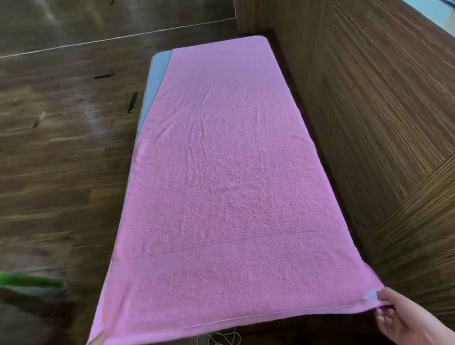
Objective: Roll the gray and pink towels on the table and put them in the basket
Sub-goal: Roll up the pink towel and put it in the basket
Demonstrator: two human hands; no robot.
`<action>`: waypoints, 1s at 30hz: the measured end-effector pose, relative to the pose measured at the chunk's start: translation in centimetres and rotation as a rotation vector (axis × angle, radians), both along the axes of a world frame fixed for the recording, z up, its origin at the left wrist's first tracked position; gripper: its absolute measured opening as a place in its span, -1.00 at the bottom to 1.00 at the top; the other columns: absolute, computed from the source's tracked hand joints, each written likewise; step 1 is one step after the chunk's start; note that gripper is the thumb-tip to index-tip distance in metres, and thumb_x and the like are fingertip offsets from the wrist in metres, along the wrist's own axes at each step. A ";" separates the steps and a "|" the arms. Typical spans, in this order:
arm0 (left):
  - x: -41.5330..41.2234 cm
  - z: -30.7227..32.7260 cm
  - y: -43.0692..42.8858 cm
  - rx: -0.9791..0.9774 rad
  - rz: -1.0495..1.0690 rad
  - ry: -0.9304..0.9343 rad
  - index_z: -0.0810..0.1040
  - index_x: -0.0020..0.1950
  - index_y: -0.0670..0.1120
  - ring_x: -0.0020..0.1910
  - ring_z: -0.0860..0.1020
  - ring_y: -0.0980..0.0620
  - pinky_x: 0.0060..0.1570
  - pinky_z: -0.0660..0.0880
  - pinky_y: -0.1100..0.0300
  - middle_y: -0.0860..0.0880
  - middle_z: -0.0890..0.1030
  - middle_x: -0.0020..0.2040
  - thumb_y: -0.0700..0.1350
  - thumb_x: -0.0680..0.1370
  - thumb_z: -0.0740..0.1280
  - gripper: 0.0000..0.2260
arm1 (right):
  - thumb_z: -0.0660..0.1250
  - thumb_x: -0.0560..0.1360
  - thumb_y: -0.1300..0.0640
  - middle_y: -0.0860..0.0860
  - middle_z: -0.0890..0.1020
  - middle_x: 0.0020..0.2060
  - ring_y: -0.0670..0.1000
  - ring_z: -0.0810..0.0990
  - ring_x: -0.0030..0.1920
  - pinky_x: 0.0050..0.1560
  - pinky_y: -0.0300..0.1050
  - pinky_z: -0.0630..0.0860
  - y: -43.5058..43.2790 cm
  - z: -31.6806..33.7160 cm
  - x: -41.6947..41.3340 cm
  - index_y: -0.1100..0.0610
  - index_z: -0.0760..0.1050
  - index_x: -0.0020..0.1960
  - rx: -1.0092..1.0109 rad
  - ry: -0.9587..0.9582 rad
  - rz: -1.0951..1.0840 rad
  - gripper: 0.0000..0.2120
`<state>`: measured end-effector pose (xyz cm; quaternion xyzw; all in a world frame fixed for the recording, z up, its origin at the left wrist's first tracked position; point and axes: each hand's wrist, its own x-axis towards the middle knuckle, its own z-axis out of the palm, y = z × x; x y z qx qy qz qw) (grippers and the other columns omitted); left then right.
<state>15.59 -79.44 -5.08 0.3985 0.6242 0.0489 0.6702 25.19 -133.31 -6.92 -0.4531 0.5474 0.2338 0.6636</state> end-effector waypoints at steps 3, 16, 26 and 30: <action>0.2 0.4 0.1 0.013 0.034 -0.026 0.47 -0.12 -0.08 -0.40 0.50 0.06 -0.57 0.54 0.22 -0.09 0.47 -0.39 -0.10 0.61 0.33 -0.87 | 0.29 0.55 0.18 0.02 0.40 -0.59 -0.09 0.39 -0.65 -0.67 -0.29 0.34 -1.3 0.8 0.2 0.18 0.43 -0.13 0.043 -0.055 0.005 -0.89; 6.6 1.7 1.2 0.252 -0.400 -0.307 0.56 0.08 -0.13 -0.03 0.64 -0.09 0.13 0.52 0.04 -0.16 0.68 -0.01 -0.10 0.60 0.33 -0.88 | 0.35 0.53 0.25 -0.05 0.72 -0.07 0.03 0.68 -0.02 0.02 0.02 0.61 3.4 4.2 3.5 0.06 0.61 0.12 -0.544 -0.584 0.454 -0.79; 6.2 -1.5 7.6 1.559 -1.725 -0.238 0.64 0.07 0.04 0.06 0.51 0.08 0.11 0.40 0.21 0.15 0.54 0.05 -0.02 0.46 0.20 -0.71 | 0.63 0.23 0.21 -0.17 0.59 -0.11 -0.01 0.48 -0.12 -0.19 -0.11 0.61 2.3 2.2 4.5 -0.02 0.67 0.02 -1.526 -0.862 1.515 -0.60; 5.9 -0.9 7.6 1.490 -1.714 -0.157 0.58 -0.13 0.07 -0.09 0.51 0.09 0.00 0.36 0.23 0.21 0.46 -0.13 -0.02 0.44 0.20 -0.84 | 0.65 0.21 0.08 -0.24 0.57 -0.27 -0.08 0.51 -0.23 -0.26 -0.22 0.58 2.2 3.9 4.7 -0.11 0.68 -0.15 -1.497 -0.926 1.703 -0.73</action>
